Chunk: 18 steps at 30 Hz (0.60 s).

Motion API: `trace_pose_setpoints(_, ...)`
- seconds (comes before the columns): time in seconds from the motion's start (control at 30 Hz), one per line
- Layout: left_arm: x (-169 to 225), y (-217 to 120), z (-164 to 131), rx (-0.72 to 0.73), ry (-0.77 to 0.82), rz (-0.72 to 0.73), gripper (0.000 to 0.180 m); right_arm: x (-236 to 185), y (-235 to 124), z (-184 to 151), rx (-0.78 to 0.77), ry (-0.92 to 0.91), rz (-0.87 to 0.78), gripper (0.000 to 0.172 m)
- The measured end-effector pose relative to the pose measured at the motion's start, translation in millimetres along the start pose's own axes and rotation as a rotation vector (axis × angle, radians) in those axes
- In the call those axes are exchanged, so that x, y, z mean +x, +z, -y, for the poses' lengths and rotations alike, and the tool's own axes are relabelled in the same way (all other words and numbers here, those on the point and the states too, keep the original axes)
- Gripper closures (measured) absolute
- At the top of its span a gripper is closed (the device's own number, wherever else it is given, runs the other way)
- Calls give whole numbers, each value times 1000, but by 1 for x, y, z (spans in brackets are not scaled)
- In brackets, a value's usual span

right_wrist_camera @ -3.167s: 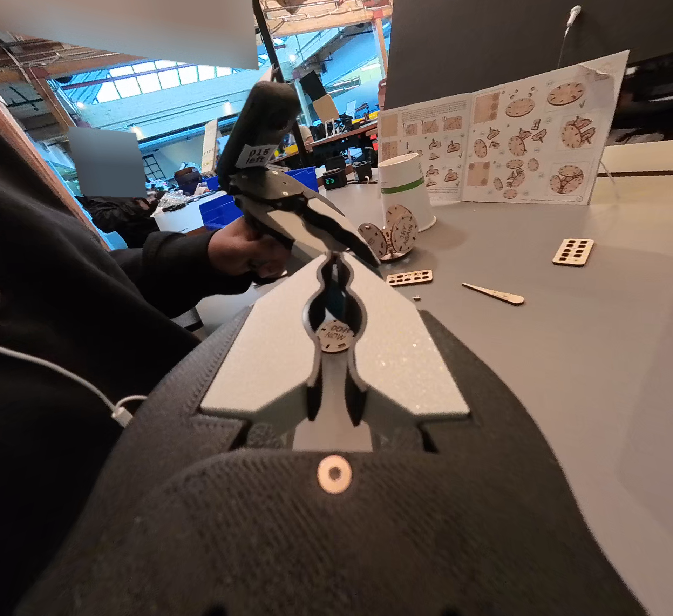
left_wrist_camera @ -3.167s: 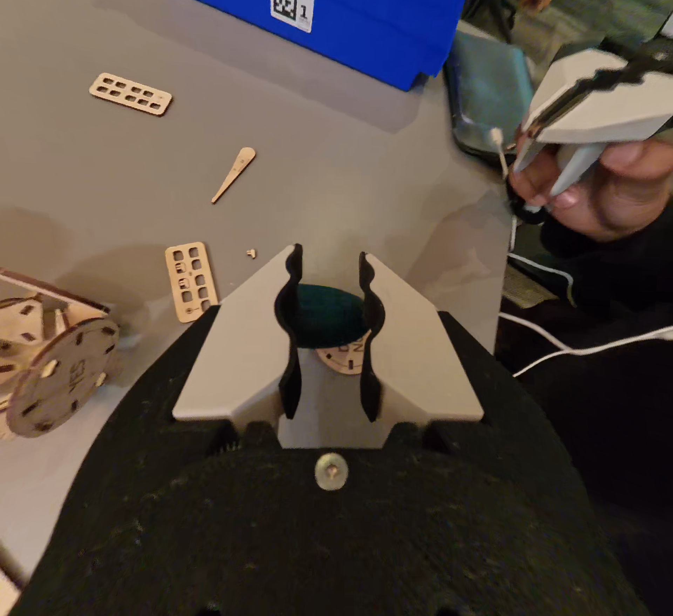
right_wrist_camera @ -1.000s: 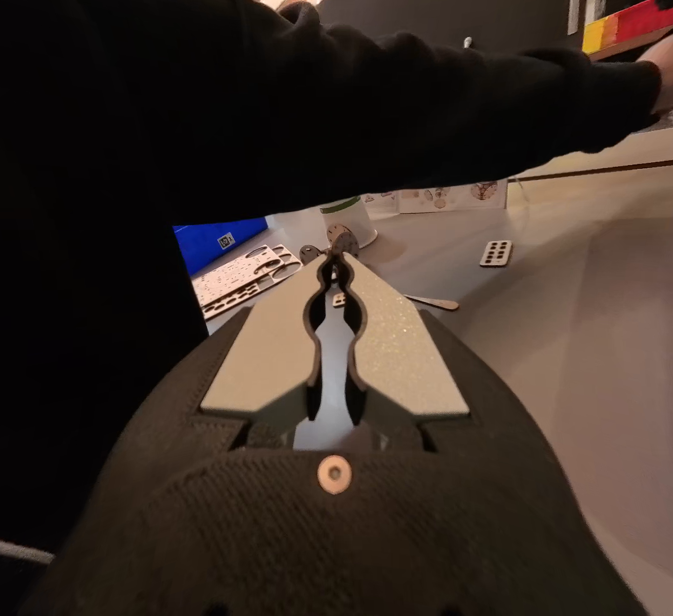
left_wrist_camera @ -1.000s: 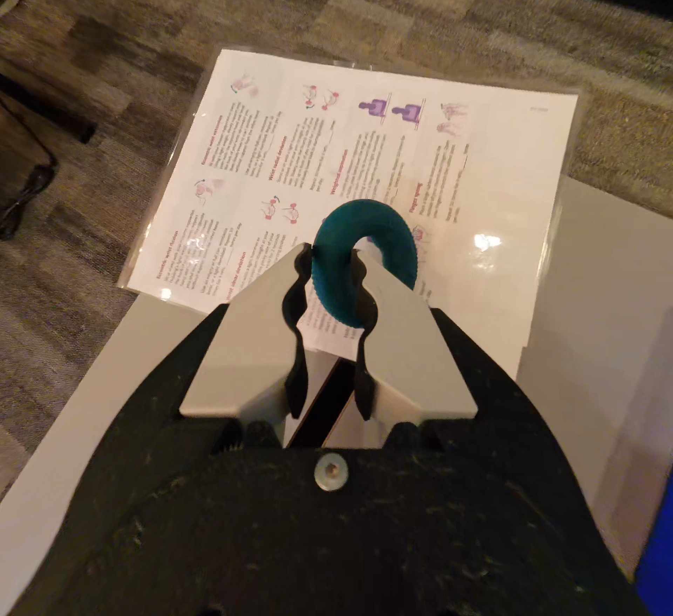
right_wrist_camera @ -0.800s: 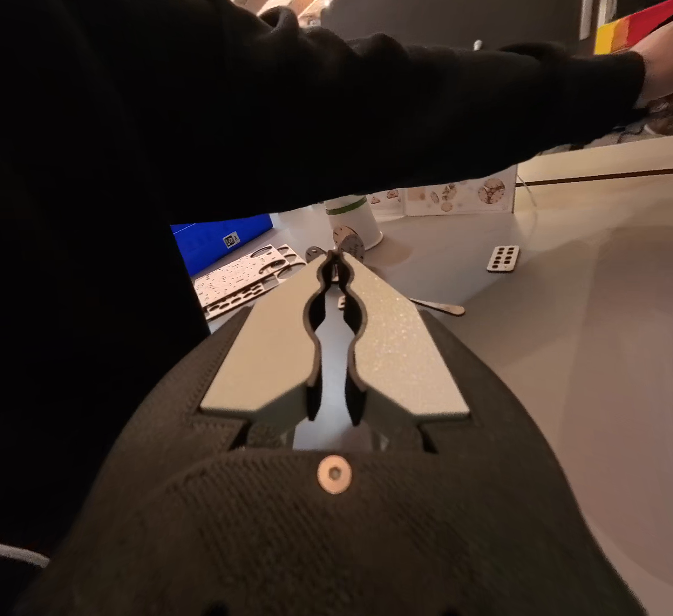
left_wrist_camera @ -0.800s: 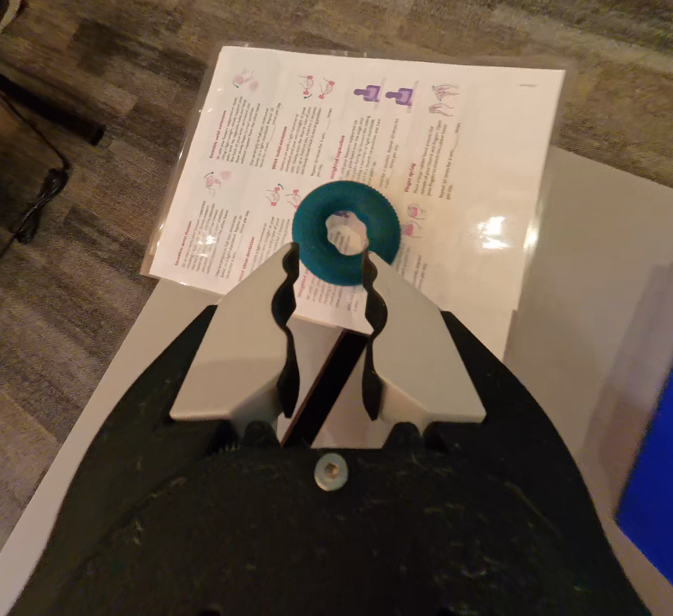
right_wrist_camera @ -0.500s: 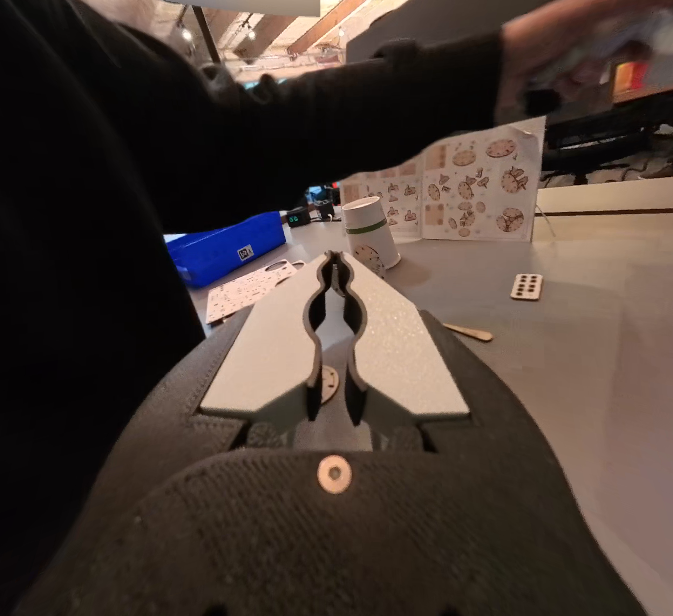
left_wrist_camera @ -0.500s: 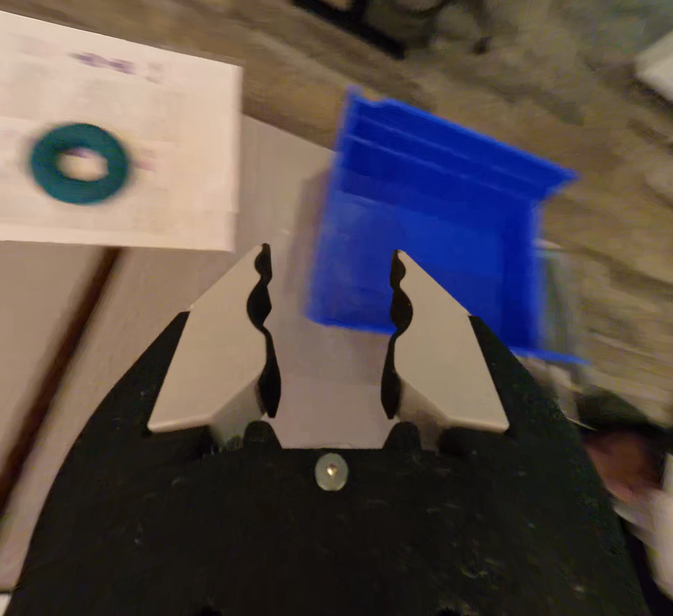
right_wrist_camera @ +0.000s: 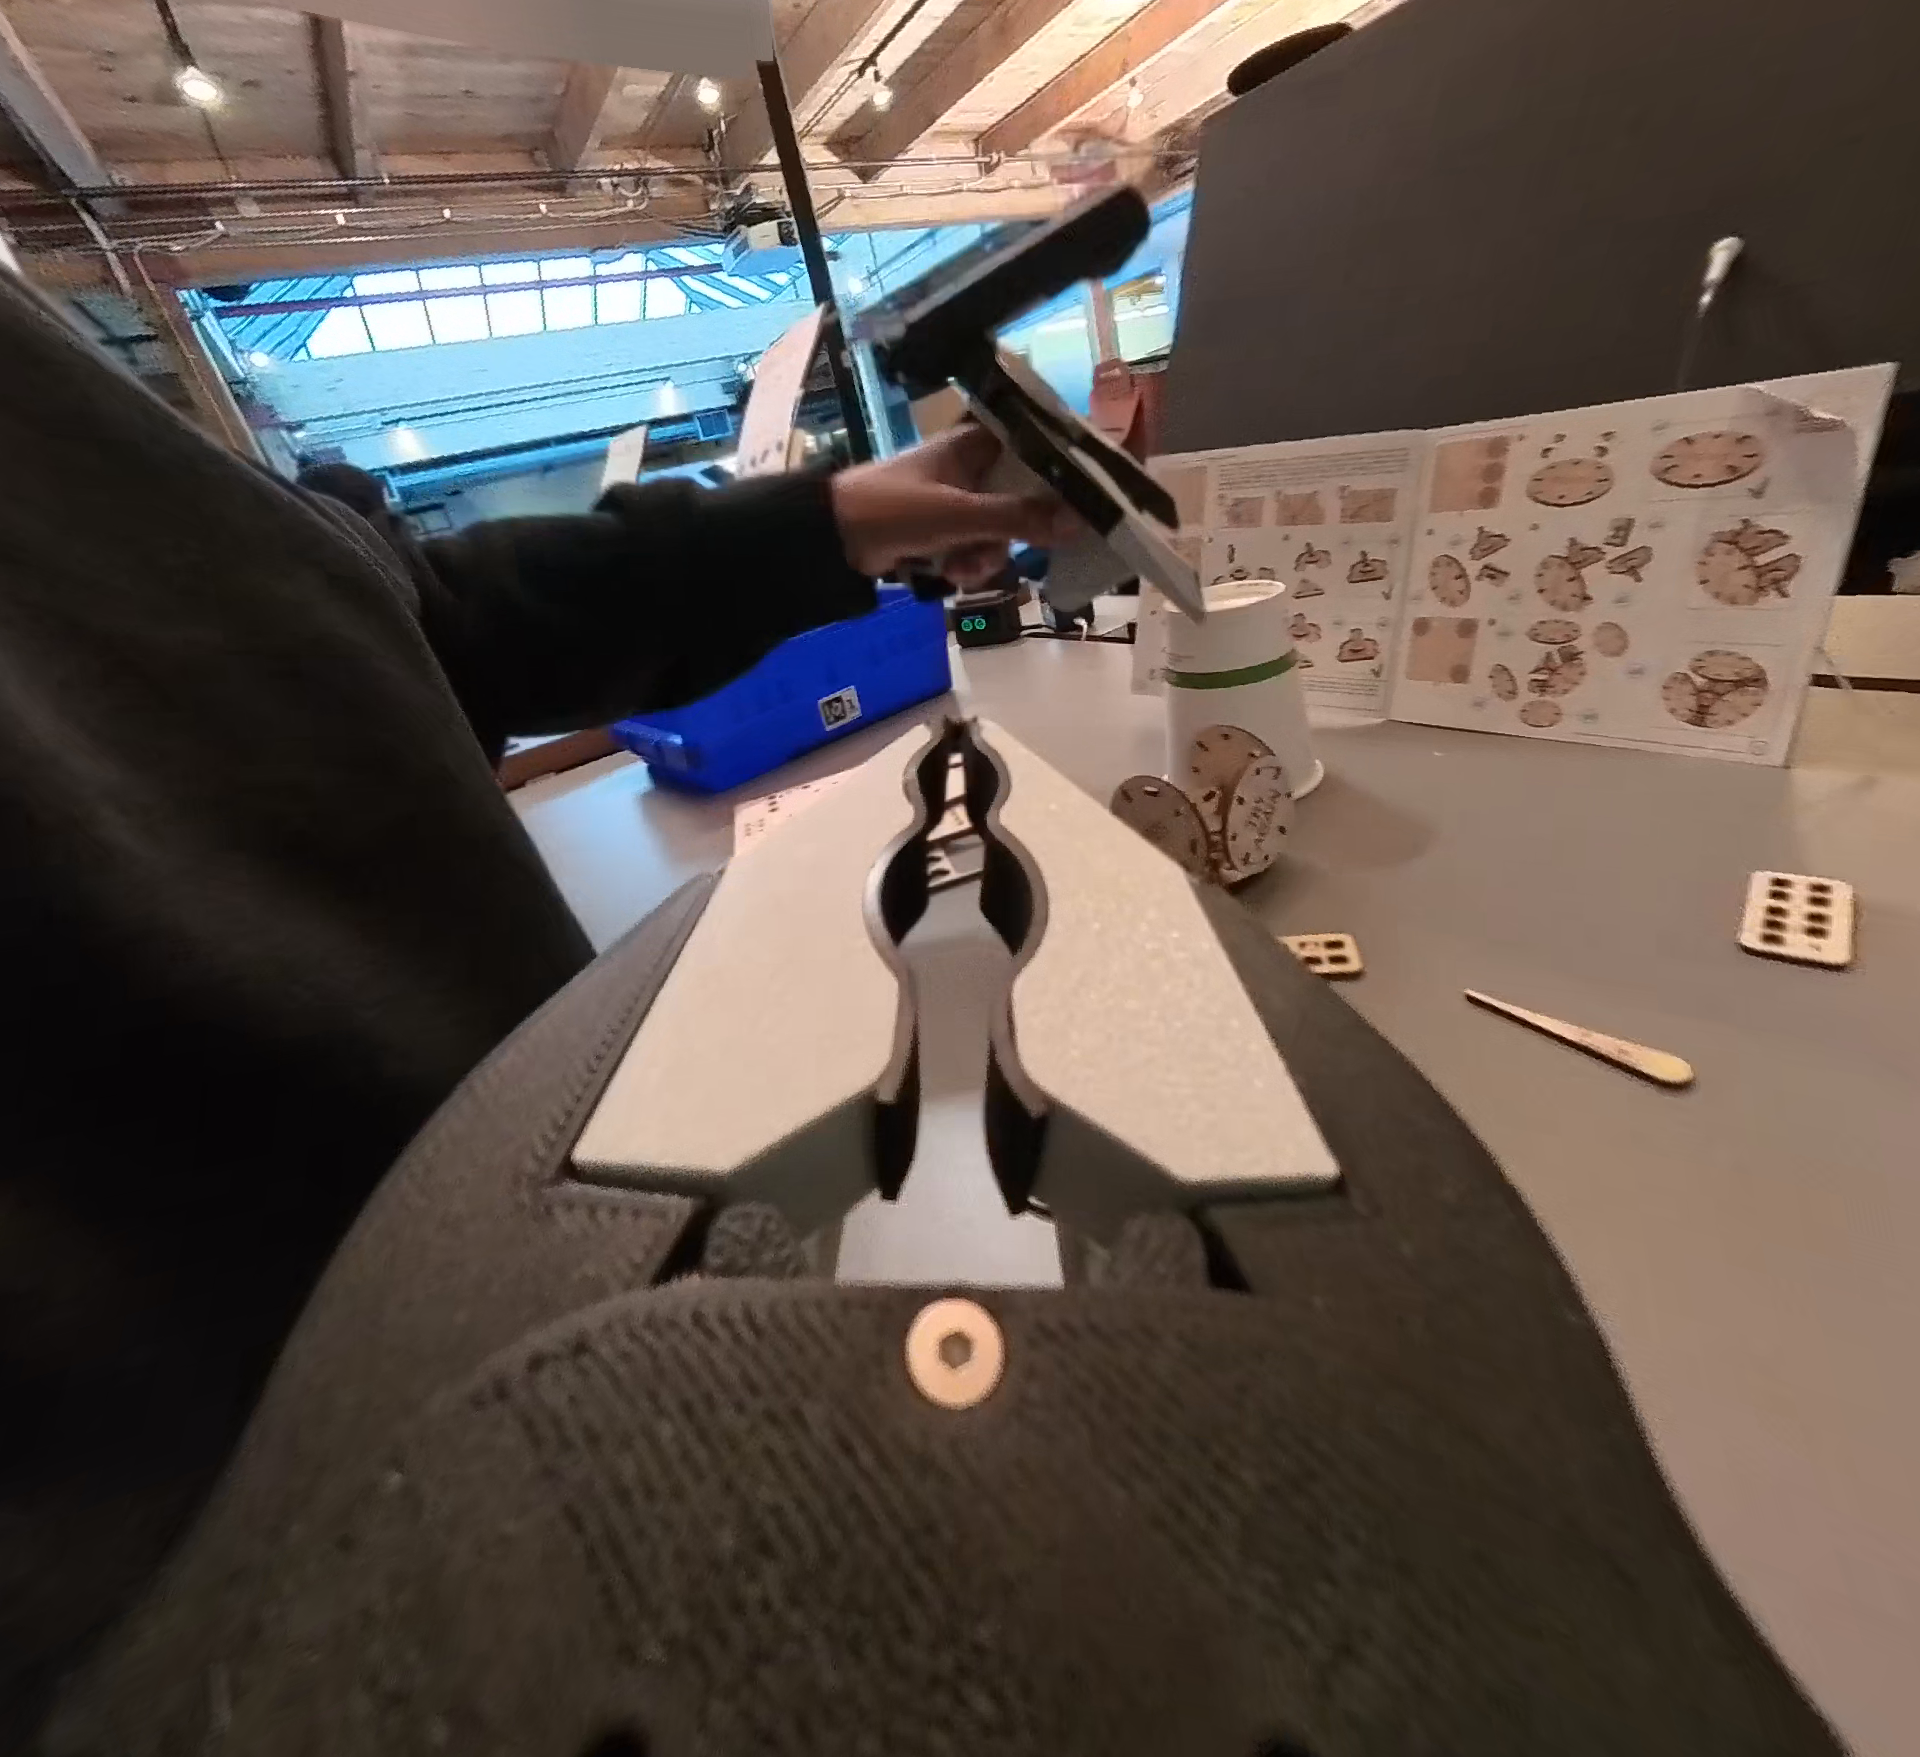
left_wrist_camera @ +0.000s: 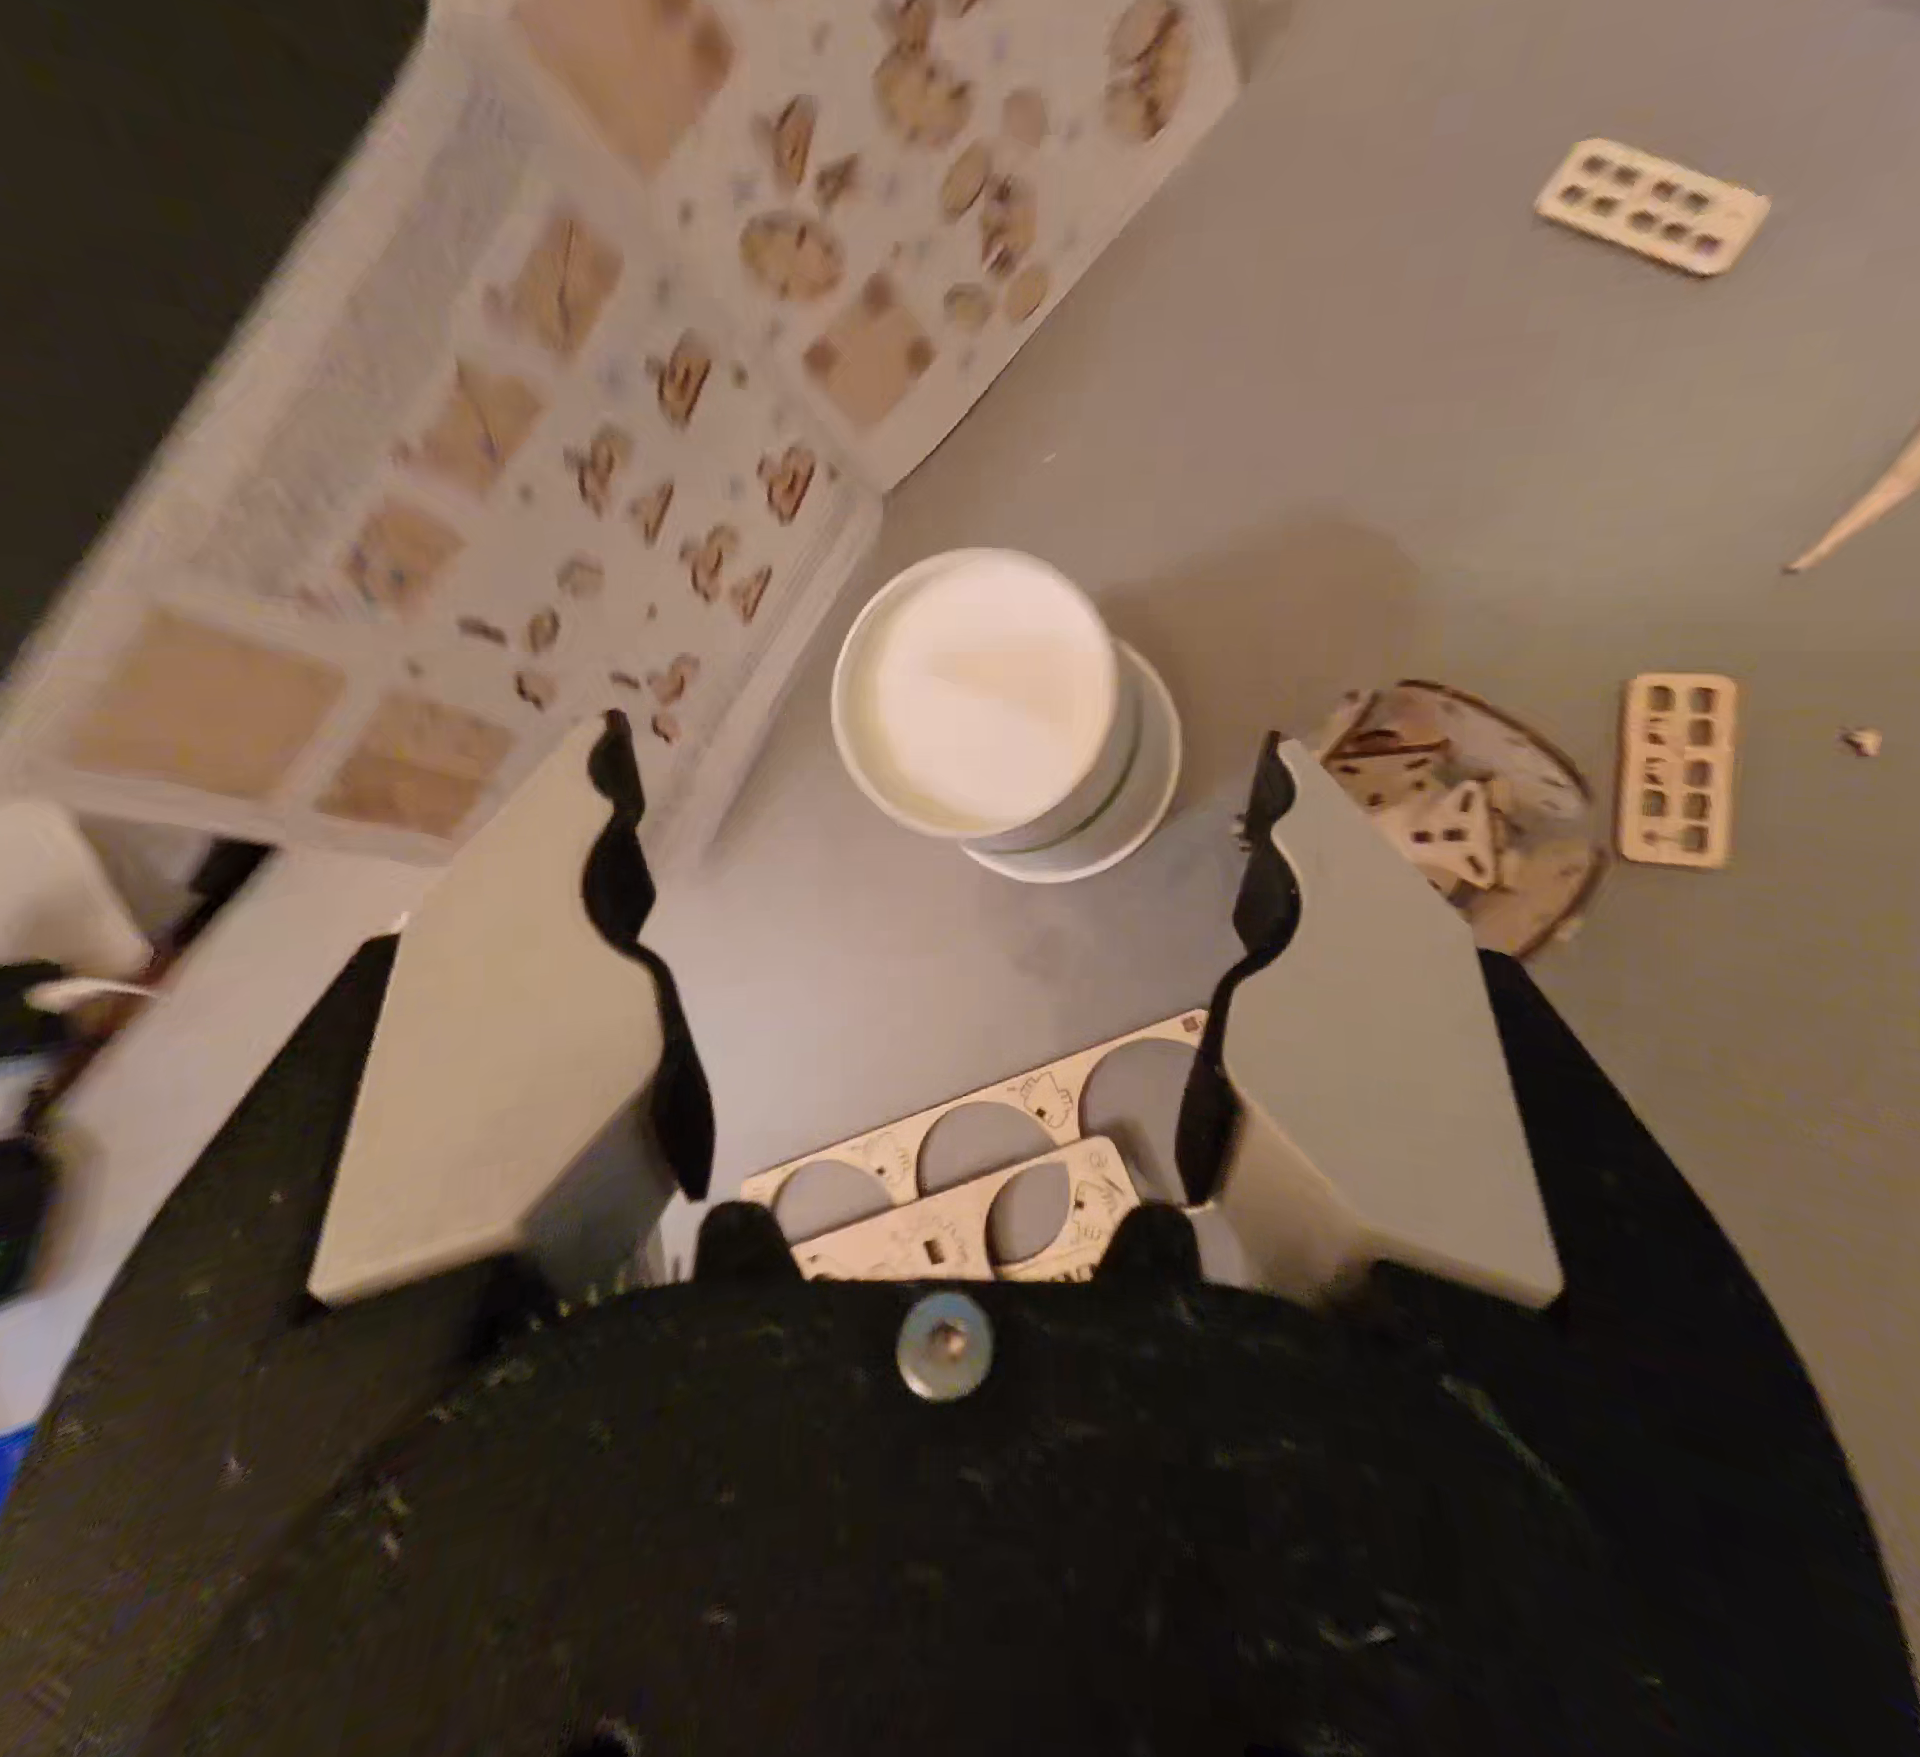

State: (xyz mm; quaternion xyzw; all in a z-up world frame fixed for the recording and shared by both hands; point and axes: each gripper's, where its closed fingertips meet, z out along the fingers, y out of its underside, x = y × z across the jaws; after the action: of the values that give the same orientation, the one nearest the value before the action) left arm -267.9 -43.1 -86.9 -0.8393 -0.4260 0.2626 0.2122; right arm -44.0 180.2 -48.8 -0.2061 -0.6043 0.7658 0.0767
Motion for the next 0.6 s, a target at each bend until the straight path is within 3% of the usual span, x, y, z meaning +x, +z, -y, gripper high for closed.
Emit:
trace_pose_setpoints(0.13,14,31,-17,41,-256,-268,64,-7,3,3,-18,-31,3,172)
trace_pose_setpoints(0.23,25,37,-11,75,-333,-391,113,-5,2,8,-22,-54,-20,172)
trace_pose_setpoints(0.27,28,33,-6,93,-337,-421,113,-3,1,9,-19,-55,-27,172)
trace_pose_setpoints(0.47,16,-19,41,262,-283,-387,113,9,-2,11,0,-25,-34,172)
trace_pose_setpoints(0.6,31,-66,106,410,-135,-374,113,16,1,5,-3,0,-13,172)
